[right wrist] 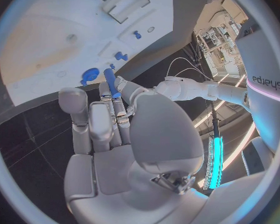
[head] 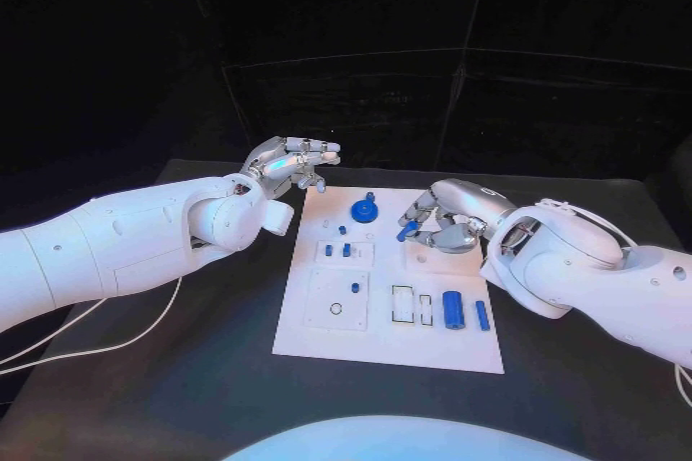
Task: Assemble the parts on the task board
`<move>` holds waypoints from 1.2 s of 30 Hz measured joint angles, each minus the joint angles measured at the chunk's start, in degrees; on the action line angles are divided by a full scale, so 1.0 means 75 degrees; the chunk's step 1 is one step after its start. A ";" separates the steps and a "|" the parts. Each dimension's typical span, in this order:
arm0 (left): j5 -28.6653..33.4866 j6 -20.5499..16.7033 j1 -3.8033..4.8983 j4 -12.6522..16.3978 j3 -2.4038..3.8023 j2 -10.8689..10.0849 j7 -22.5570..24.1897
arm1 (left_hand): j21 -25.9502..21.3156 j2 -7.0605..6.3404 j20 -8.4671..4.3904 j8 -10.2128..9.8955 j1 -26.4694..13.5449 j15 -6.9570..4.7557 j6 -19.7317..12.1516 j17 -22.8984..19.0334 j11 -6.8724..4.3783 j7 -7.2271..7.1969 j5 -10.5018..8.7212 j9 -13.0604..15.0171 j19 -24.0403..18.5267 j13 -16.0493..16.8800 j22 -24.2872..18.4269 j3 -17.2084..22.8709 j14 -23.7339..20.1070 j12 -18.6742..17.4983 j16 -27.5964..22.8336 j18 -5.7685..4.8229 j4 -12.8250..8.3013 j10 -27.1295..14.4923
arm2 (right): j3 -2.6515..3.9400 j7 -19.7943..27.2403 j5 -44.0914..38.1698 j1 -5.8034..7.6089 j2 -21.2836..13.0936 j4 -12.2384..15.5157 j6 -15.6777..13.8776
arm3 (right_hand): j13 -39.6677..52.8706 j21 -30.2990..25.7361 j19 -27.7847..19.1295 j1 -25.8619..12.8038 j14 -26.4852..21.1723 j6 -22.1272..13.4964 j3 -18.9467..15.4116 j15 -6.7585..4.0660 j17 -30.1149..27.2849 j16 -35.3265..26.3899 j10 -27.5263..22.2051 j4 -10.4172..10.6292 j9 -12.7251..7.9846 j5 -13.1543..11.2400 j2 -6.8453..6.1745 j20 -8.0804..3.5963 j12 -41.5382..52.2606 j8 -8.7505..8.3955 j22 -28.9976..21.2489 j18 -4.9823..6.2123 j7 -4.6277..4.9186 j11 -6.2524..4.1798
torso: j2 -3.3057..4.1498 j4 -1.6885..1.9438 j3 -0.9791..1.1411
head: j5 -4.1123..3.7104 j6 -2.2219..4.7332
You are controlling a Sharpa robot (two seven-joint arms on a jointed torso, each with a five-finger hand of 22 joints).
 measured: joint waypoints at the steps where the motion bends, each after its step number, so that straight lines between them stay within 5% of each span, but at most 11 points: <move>1: 0.0000 0.0000 0.0000 -0.0005 0.0000 0.0006 0.0001 | 0.0000 0.0000 0.0000 0.0000 0.0000 0.0000 0.0000 0.0000 0.0000 0.0000 0.0000 0.0000 0.0000 0.0000 0.0000 0.0000 0.0000 0.0000 0.0000 0.0000 0.0000 0.0000 | 0.0001 0.0024 0.0058 -0.0001 0.0101 0.0009 -0.0001 | 0.0000 0.0000 0.0000 -0.0002 0.0000 -0.0005 0.0032 0.0000 -0.0007 0.0000 0.0000 -0.0007 -0.0002 0.0042 -0.0002 0.0000 -0.0018 0.0000 0.0000 0.0000 0.0005 0.0000 | 0.0000 0.0000 0.0000 | 0.0006 0.0002; 10: -0.0001 0.0002 -0.0004 -0.0022 -0.0001 0.0100 0.0009 | 0.0000 0.0000 0.0000 0.0000 0.0000 0.0000 0.0000 -0.0001 0.0000 0.0000 0.0000 0.0000 0.0000 -0.0001 0.0001 0.0000 0.0000 0.0030 0.0000 0.0000 0.0000 0.0000 | -0.0015 0.0437 0.0333 -0.0142 0.1238 -0.0215 0.0124 | -0.0001 0.0031 0.0000 -0.0022 0.0000 -0.0070 0.0198 0.0000 -0.0001 0.0036 -0.0029 -0.0075 -0.0003 0.0205 -0.0082 0.0000 -0.0120 -0.0059 0.0000 0.0000 0.0067 0.0030 | 0.0007 0.0003 0.0002 | 0.0024 -0.0010; 16: -0.0001 0.0003 -0.0004 -0.0009 -0.0001 0.0114 0.0012 | 0.0000 0.0000 0.0000 0.0000 0.0000 0.0000 0.0000 -0.0001 0.0000 0.0000 0.0000 0.0000 0.0000 -0.0001 0.0001 0.0000 0.0000 0.0030 0.0000 0.0000 0.0000 0.0000 | -0.0345 0.0726 0.0259 -0.0365 0.1751 -0.0497 0.0420 | -0.0003 0.0031 -0.0001 -0.0022 0.0000 -0.0071 0.0218 0.0000 0.0003 0.0035 -0.0030 -0.0094 -0.0003 0.0205 -0.0082 0.0000 -0.0142 -0.0082 0.0005 0.0000 0.0067 0.0030 | 0.0010 0.0006 -0.0013 | 0.0082 -0.0026; 21: -0.0002 0.0004 -0.0004 0.0004 -0.0001 0.0109 0.0014 | 0.0000 0.0000 0.0000 0.0000 0.0000 0.0000 0.0000 -0.0001 0.0000 0.0000 0.0000 0.0000 0.0000 -0.0001 0.0002 0.0000 0.0000 0.0030 0.0000 0.0000 0.0000 0.0000 | -0.0538 0.0805 0.0066 -0.0440 0.1930 -0.0700 0.0741 | 0.0003 0.0031 0.0000 -0.0022 0.0000 -0.0072 0.0218 0.0000 0.0002 0.0035 -0.0030 -0.0094 -0.0004 0.0205 -0.0082 0.0000 -0.0143 -0.0098 0.0005 0.0000 0.0067 0.0030 | 0.0012 -0.0007 -0.0015 | 0.0115 -0.0044; 36: -0.0004 0.0007 -0.0004 -0.0004 0.0000 0.0138 0.0018 | -0.0034 0.0000 0.0000 0.0000 0.0000 0.0000 0.0000 -0.0018 0.0000 0.0000 0.0000 0.0000 0.0000 -0.0002 0.0003 0.0000 0.0000 0.0029 -0.0001 0.0000 0.0000 0.0000 | -0.0624 0.0750 -0.0600 -0.0600 0.2123 -0.0966 0.1378 | 0.0027 0.0031 -0.0001 -0.0055 0.0000 -0.0078 0.0238 0.0001 0.0001 0.0035 -0.0003 -0.0116 0.0003 0.0204 -0.0114 0.0000 -0.0144 -0.0119 0.0004 0.0000 0.0066 0.0057 | 0.0012 -0.0025 -0.0007 | 0.0147 -0.0092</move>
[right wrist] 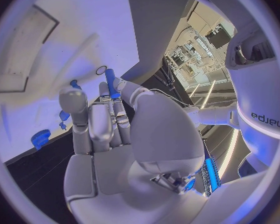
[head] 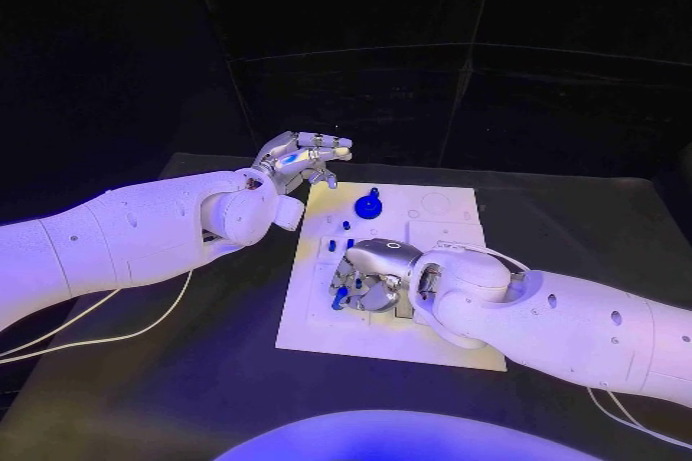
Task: Assemble the parts on the task board
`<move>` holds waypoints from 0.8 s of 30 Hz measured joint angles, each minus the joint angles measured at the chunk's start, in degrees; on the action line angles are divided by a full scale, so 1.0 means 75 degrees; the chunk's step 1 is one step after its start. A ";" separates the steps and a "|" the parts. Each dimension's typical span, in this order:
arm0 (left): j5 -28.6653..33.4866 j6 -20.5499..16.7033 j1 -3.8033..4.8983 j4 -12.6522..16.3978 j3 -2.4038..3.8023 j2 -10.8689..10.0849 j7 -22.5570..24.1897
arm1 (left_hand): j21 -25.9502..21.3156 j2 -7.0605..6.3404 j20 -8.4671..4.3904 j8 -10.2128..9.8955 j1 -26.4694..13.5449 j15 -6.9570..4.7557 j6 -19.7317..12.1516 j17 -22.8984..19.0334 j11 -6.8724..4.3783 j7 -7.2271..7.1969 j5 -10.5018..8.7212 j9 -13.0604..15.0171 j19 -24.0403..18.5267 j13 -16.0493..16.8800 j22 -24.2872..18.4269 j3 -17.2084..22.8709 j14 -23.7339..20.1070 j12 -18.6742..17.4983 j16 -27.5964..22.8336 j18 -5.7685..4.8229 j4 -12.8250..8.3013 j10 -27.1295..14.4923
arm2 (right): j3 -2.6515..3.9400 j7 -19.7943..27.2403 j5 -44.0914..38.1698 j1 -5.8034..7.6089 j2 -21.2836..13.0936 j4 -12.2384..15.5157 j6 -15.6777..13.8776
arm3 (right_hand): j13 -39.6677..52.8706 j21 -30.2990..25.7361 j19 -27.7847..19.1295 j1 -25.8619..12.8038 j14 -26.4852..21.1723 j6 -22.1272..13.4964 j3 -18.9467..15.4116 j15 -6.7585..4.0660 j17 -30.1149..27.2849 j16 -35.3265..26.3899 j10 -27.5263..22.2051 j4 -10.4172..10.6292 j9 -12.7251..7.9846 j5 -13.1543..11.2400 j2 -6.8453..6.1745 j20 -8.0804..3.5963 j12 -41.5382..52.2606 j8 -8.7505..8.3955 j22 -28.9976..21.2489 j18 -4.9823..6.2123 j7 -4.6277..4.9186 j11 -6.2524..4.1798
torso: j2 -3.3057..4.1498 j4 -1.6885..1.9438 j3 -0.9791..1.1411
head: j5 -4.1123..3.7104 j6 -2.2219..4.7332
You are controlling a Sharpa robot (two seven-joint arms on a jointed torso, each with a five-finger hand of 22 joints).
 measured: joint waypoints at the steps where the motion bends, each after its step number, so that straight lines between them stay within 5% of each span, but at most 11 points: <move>1: 0.0000 0.0001 0.0000 -0.0002 0.0000 0.0005 0.0000 | 0.0000 0.0000 0.0000 0.0000 0.0000 0.0000 0.0000 0.0000 0.0000 0.0000 0.0000 0.0000 0.0000 0.0000 0.0000 0.0000 0.0000 0.0000 0.0000 0.0000 0.0000 0.0000 | -0.0001 -0.0020 -0.0052 -0.0002 0.0010 -0.0015 0.0027 | 0.0000 0.0000 0.0000 0.0000 0.0000 0.0006 0.0000 0.0000 0.0000 0.0000 0.0000 0.0000 0.0000 0.0000 0.0000 0.0000 0.0000 0.0000 0.0000 0.0000 0.0007 0.0000 | 0.0000 0.0000 0.0000 | -0.0004 -0.0001; 24: -0.0001 0.0038 0.0000 -0.0028 -0.0001 0.0020 -0.0006 | 0.0000 0.0000 0.0000 0.0000 0.0000 0.0027 -0.0042 -0.0009 0.0028 0.0041 0.0000 0.0000 0.0000 -0.0001 -0.0008 -0.0022 -0.0027 0.0030 -0.0001 -0.0001 0.0022 -0.0028 | -0.0009 -0.0574 -0.0846 -0.0032 0.0207 -0.0047 0.0104 | 0.0008 0.0029 0.0000 -0.0020 0.0000 0.0005 0.0017 0.0000 0.0025 0.0030 0.0000 -0.0019 0.0000 -0.0009 -0.0020 0.0000 0.0002 0.0031 0.0034 0.0000 0.0029 0.0000 | 0.0001 0.0007 -0.0008 | -0.0035 -0.0011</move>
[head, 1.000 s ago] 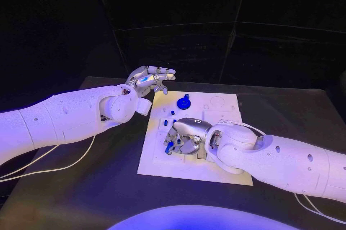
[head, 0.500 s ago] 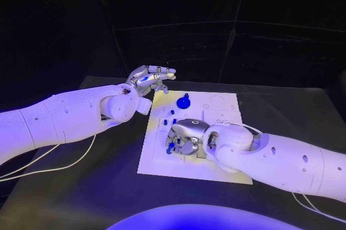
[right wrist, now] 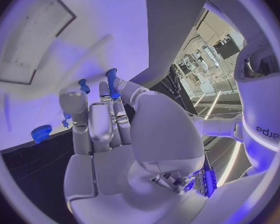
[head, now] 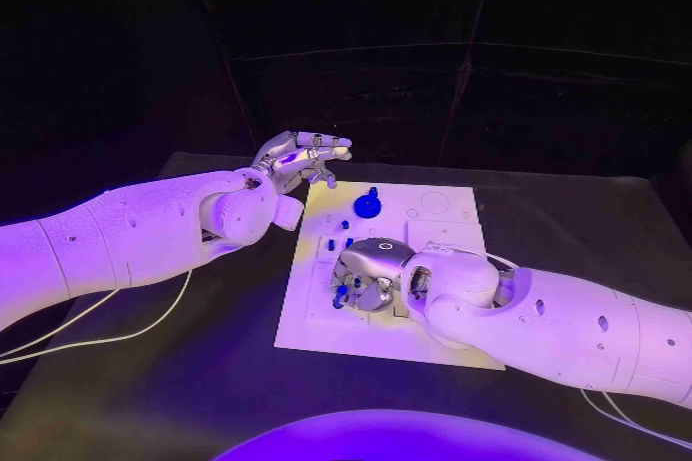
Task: Assemble the parts on the task board
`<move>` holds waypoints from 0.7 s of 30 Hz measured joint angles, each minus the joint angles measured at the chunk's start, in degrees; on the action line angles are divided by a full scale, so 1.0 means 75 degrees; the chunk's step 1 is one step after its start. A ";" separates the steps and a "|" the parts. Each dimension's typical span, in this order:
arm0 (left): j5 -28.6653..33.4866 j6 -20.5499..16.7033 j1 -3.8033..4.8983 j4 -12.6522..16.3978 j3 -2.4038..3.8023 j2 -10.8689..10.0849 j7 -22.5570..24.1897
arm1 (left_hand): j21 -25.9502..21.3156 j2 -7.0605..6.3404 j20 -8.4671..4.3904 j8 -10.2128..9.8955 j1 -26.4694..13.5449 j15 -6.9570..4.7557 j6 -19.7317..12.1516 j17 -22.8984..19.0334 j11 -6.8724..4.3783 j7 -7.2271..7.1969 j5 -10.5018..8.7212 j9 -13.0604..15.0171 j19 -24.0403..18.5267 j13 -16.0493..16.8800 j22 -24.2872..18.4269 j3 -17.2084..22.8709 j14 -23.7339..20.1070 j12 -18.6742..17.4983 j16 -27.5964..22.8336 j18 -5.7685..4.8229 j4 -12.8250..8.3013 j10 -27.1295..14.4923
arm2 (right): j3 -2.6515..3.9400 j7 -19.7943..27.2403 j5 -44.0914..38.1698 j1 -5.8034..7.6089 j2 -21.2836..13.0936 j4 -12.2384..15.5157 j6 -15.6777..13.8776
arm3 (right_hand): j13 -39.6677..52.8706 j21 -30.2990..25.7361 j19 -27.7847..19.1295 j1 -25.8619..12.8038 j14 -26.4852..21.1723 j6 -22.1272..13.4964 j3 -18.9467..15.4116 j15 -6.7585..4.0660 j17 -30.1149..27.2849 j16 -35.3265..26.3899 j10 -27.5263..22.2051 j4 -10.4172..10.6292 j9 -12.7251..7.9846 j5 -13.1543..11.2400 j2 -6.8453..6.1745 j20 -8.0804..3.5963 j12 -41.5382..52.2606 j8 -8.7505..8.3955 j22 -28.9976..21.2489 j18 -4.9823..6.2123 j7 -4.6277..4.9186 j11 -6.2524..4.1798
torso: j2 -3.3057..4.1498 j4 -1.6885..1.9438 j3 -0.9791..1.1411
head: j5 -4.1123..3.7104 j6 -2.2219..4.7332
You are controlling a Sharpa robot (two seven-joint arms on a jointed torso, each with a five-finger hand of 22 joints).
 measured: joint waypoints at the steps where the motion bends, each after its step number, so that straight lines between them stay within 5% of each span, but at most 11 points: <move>1: 0.0000 0.0001 0.0000 0.0000 0.0000 0.0000 0.0000 | 0.0000 0.0000 0.0000 0.0000 0.0000 0.0000 0.0000 0.0000 0.0000 0.0000 0.0000 0.0000 0.0000 0.0000 0.0000 0.0000 0.0000 0.0000 0.0000 0.0000 0.0000 0.0000 | 0.0000 -0.0021 -0.0027 0.0000 0.0018 0.0000 0.0010 | 0.0000 0.0000 0.0000 0.0000 0.0000 0.0000 0.0000 0.0000 0.0000 0.0000 0.0000 0.0000 0.0002 0.0000 0.0000 0.0000 0.0000 0.0000 0.0000 0.0000 0.0000 0.0000 | 0.0000 0.0000 0.0000 | 0.0001 0.0000; 12: -0.0002 0.0011 0.0000 0.0006 0.0000 -0.0006 -0.0003 | 0.0000 0.0000 0.0000 0.0000 0.0000 0.0000 0.0000 0.0001 0.0000 0.0000 0.0000 0.0000 0.0000 0.0000 -0.0002 0.0000 0.0000 0.0000 -0.0001 0.0000 0.0000 0.0000 | -0.0025 -0.0184 -0.0270 0.0010 0.0082 0.0054 0.0168 | -0.0018 0.0027 -0.0028 -0.0174 0.0000 -0.0018 -0.0012 0.0000 -0.0003 0.0031 0.0001 -0.0013 0.0006 -0.0034 -0.0172 0.0028 -0.0137 -0.0001 0.0005 0.0000 0.0015 -0.0001 | 0.0001 -0.0002 -0.0001 | -0.0004 -0.0023; 21: -0.0002 0.0016 0.0000 0.0005 0.0000 -0.0010 -0.0017 | 0.0000 0.0000 0.0000 0.0000 0.0000 0.0000 -0.0029 -0.0008 0.0027 0.0029 0.0000 0.0000 0.0000 -0.0001 -0.0007 0.0000 0.0000 0.0000 -0.0002 0.0000 0.0000 -0.0027 | -0.0071 -0.0169 -0.0269 -0.0002 0.0075 0.0060 0.0138 | -0.0046 0.0053 -0.0072 -0.0504 -0.0001 -0.0777 -0.0298 0.0114 0.0010 0.0059 -0.0420 0.0053 -0.0043 -0.0013 -0.0501 0.0101 -0.0405 -0.0081 -0.0034 0.0000 0.0122 0.0184 | 0.0001 -0.0007 -0.0001 | -0.0001 -0.0028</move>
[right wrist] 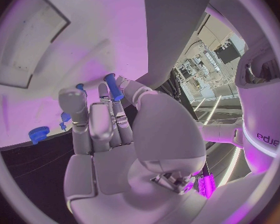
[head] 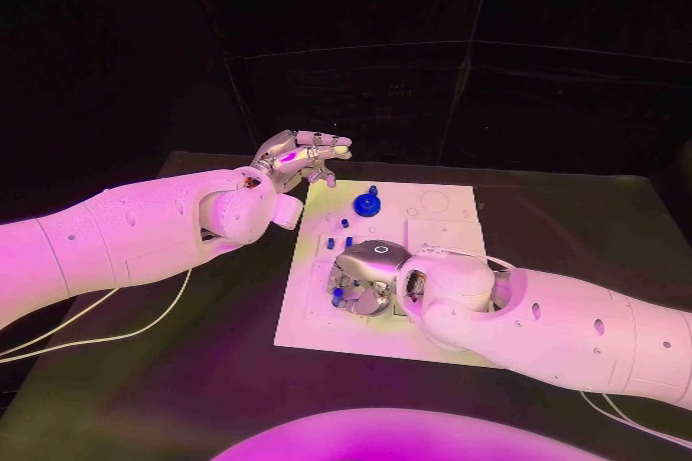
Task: Assemble the parts on the task board
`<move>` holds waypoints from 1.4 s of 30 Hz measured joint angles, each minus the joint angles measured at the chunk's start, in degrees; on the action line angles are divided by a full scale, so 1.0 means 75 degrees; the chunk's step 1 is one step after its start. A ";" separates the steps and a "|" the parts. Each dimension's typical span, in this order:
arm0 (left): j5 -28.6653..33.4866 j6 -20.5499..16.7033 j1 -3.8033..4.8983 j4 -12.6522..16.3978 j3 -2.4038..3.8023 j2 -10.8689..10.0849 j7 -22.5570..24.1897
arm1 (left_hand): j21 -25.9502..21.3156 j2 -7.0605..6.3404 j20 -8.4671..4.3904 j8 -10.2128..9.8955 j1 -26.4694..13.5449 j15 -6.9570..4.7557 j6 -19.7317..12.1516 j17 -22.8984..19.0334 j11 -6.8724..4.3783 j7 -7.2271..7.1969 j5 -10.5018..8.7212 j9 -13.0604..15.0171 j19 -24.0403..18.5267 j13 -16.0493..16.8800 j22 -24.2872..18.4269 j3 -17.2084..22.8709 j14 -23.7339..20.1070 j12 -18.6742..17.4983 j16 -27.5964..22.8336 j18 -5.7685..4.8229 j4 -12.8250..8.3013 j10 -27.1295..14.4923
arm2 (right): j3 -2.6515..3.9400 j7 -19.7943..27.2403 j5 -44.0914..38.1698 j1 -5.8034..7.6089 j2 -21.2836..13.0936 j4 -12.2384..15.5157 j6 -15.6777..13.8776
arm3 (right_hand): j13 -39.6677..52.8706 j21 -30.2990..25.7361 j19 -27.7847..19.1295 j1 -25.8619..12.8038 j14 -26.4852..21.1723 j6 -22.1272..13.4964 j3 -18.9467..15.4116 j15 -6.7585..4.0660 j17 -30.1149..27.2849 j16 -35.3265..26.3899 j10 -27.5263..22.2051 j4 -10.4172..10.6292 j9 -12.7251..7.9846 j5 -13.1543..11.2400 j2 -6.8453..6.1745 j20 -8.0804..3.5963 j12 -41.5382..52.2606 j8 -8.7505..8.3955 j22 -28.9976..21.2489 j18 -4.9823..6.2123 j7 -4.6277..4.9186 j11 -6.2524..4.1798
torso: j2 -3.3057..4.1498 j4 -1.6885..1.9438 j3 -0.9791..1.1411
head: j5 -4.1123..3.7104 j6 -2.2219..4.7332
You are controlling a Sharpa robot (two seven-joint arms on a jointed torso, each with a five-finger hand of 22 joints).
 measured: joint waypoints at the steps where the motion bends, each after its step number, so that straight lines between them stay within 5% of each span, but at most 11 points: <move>1: 0.0000 0.0000 0.0000 -0.0001 0.0000 0.0000 -0.0001 | 0.0000 0.0000 0.0000 0.0000 0.0000 0.0000 0.0000 0.0000 0.0000 0.0000 0.0000 0.0000 0.0000 0.0000 0.0000 0.0000 0.0000 0.0000 0.0000 0.0000 0.0000 0.0000 | 0.0000 0.0006 0.0004 0.0000 0.0001 0.0000 -0.0020 | 0.0000 0.0000 -0.0011 -0.0006 0.0000 -0.0046 -0.0036 0.0000 -0.0002 0.0000 -0.0042 -0.0001 0.0000 0.0000 -0.0007 0.0035 0.0000 0.0000 -0.0006 0.0001 0.0012 0.0000 | 0.0000 0.0000 0.0000 | 0.0000 0.0000; 10: 0.0000 0.0005 0.0000 -0.0006 0.0000 0.0000 -0.0015 | 0.0000 0.0000 0.0000 0.0000 0.0000 0.0000 0.0000 0.0000 0.0000 0.0000 0.0000 0.0000 0.0000 0.0000 0.0001 0.0000 0.0000 0.0000 0.0000 0.0000 0.0000 0.0000 | -0.0003 0.0076 0.0038 0.0000 0.0006 0.0026 -0.0234 | 0.0012 -0.0005 -0.0011 -0.0038 0.0000 -0.0285 -0.0236 0.0000 0.0001 0.0000 -0.0129 0.0013 0.0001 0.0000 -0.0038 0.0036 0.0000 0.0000 -0.0030 0.0001 -0.0008 -0.0002 | 0.0000 0.0000 0.0003 | 0.0000 0.0004; 21: -0.0001 0.0015 0.0000 -0.0018 0.0000 -0.0006 -0.0034 | 0.0000 0.0000 0.0000 0.0000 0.0000 0.0000 0.0000 0.0001 0.0000 0.0000 0.0000 0.0000 0.0000 0.0000 0.0002 -0.0022 0.0000 0.0000 0.0000 0.0000 0.0022 0.0000 | -0.0004 0.0196 0.0115 -0.0003 -0.0304 0.0294 -0.0727 | 0.0055 -0.0572 -0.0450 0.0014 -0.0112 -0.0968 -0.1258 0.0111 -0.0484 -0.0222 -0.1173 -0.0029 0.0024 0.0146 -0.0089 0.0117 0.0129 0.0000 -0.0845 0.0000 -0.0042 0.0060 | -0.0001 0.0000 0.0007 | -0.0007 0.0012; 25: -0.0001 0.0021 0.0000 -0.0030 -0.0001 -0.0016 -0.0041 | 0.0000 0.0000 0.0000 0.0000 0.0000 0.0000 0.0000 0.0000 0.0000 0.0000 0.0000 0.0000 0.0000 0.0000 0.0002 -0.0022 0.0000 0.0000 0.0000 0.0000 0.0022 0.0000 | 0.0004 0.0371 0.0267 -0.0003 -0.0881 0.0695 -0.1037 | 0.0074 -0.1194 -0.0926 -0.0163 -0.0482 -0.1273 -0.2306 0.0192 -0.1198 -0.0654 -0.1664 0.0290 0.0023 0.0837 -0.0266 0.0176 0.0323 0.0000 -0.1750 0.0083 -0.0052 0.0130 | -0.0014 0.0000 0.0007 | -0.0010 0.0028; 27: -0.0002 0.0024 0.0000 -0.0038 -0.0001 -0.0020 -0.0044 | 0.0000 0.0000 0.0000 0.0000 0.0000 0.0000 0.0001 -0.0010 0.0000 0.0000 0.0000 0.0000 0.0000 0.0000 -0.0006 -0.0022 0.0000 0.0000 -0.0001 -0.0001 0.0022 0.0000 | 0.0051 0.0525 0.0436 0.0006 -0.1220 0.0875 -0.1197 | 0.0135 -0.1529 -0.1138 0.0051 -0.0693 -0.1337 -0.3199 0.0221 -0.1634 -0.0870 -0.1864 0.0565 0.0038 0.1068 -0.0052 0.0223 0.0631 0.0011 -0.2178 0.0182 -0.0029 0.0152 | -0.0018 0.0000 0.0007 | -0.0021 0.0034; 29: -0.0002 0.0026 0.0000 -0.0043 -0.0001 -0.0034 -0.0047 | 0.0000 0.0000 0.0000 0.0000 0.0000 0.0000 0.0000 -0.0010 0.0000 0.0000 0.0000 0.0000 0.0000 0.0000 -0.0006 -0.0022 0.0000 0.0000 -0.0001 -0.0001 0.0022 0.0000 | 0.0126 0.0722 0.0806 0.0099 -0.1638 0.1040 -0.1384 | 0.0212 -0.1569 -0.1161 0.0224 -0.0698 -0.1156 -0.3501 0.0229 -0.1657 -0.0835 -0.1814 0.0689 0.0076 0.1081 0.0121 0.0222 0.0963 0.0127 -0.2232 0.0182 0.0062 0.0134 | -0.0021 0.0000 0.0004 | -0.0054 0.0056; 33: -0.0002 0.0028 0.0000 -0.0047 -0.0002 -0.0072 -0.0053 | 0.0000 0.0000 0.0000 0.0000 0.0000 0.0000 0.0000 -0.0009 -0.0001 0.0000 0.0000 0.0000 0.0000 0.0000 -0.0005 -0.0022 0.0000 0.0000 -0.0001 -0.0001 0.0022 0.0001 | 0.0211 0.0935 0.1902 0.0339 -0.2438 0.1271 -0.1713 | 0.0529 -0.1061 -0.0724 0.0353 -0.0449 -0.0476 -0.3620 0.0093 -0.1121 -0.0407 -0.0619 0.0789 0.0181 0.1110 0.0345 0.0171 0.1938 0.0463 -0.1483 0.0182 0.0068 0.0002 | -0.0029 -0.0004 -0.0002 | -0.0166 0.0119; 35: -0.0002 0.0028 -0.0001 -0.0043 -0.0003 -0.0077 -0.0056 | 0.0000 0.0000 0.0000 0.0000 0.0000 0.0000 0.0000 -0.0009 -0.0001 0.0000 0.0000 0.0000 0.0000 -0.0001 -0.0005 -0.0022 0.0000 0.0000 -0.0001 -0.0002 0.0022 0.0001 | 0.0221 0.0943 0.2461 0.0401 -0.2838 0.1371 -0.1831 | 0.0907 -0.0564 -0.0325 0.0309 -0.0200 -0.0166 -0.3732 -0.0075 -0.0654 -0.0091 0.0251 0.0834 0.0231 0.1152 0.0405 0.0032 0.2773 0.0646 -0.0754 0.0164 -0.0120 -0.0225 | -0.0031 -0.0010 -0.0010 | -0.0254 0.0164; 38: -0.0002 0.0028 -0.0002 -0.0034 -0.0005 -0.0078 -0.0060 | 0.0000 0.0000 0.0000 0.0000 0.0000 0.0000 -0.0015 -0.0011 0.0000 0.0015 0.0000 0.0000 0.0000 -0.0001 -0.0005 -0.0022 0.0000 0.0000 -0.0001 -0.0002 0.0022 0.0001 | 0.0224 0.0791 0.3231 0.0454 -0.3359 0.1462 -0.1920 | 0.1761 0.0078 0.0193 -0.0064 -0.0002 0.0275 -0.4016 -0.0292 0.0019 0.0300 0.0839 0.1132 0.0308 0.1427 0.0547 -0.0217 0.4124 0.0973 0.0194 -0.0070 -0.0397 -0.0517 | -0.0038 -0.0037 -0.0016 | -0.0360 0.0206; 42: -0.0002 0.0028 -0.0002 -0.0028 -0.0005 -0.0063 -0.0062 | 0.0000 0.0000 0.0000 0.0000 0.0000 0.0000 -0.0027 -0.0020 0.0028 0.0027 0.0000 0.0000 0.0000 -0.0001 -0.0004 -0.0022 0.0000 0.0000 -0.0001 -0.0002 0.0022 -0.0028 | 0.0225 0.0301 0.3799 0.0476 -0.3730 0.1548 -0.1920 | 0.5040 0.0828 0.0665 -0.0188 0.0001 0.0248 -0.4334 -0.0416 0.0970 0.0835 0.1044 0.1460 0.0438 0.1726 0.0639 -0.0390 0.7089 0.1420 0.1370 -0.0245 -0.0545 -0.0608 | -0.0046 -0.0088 -0.0026 | -0.0468 0.0250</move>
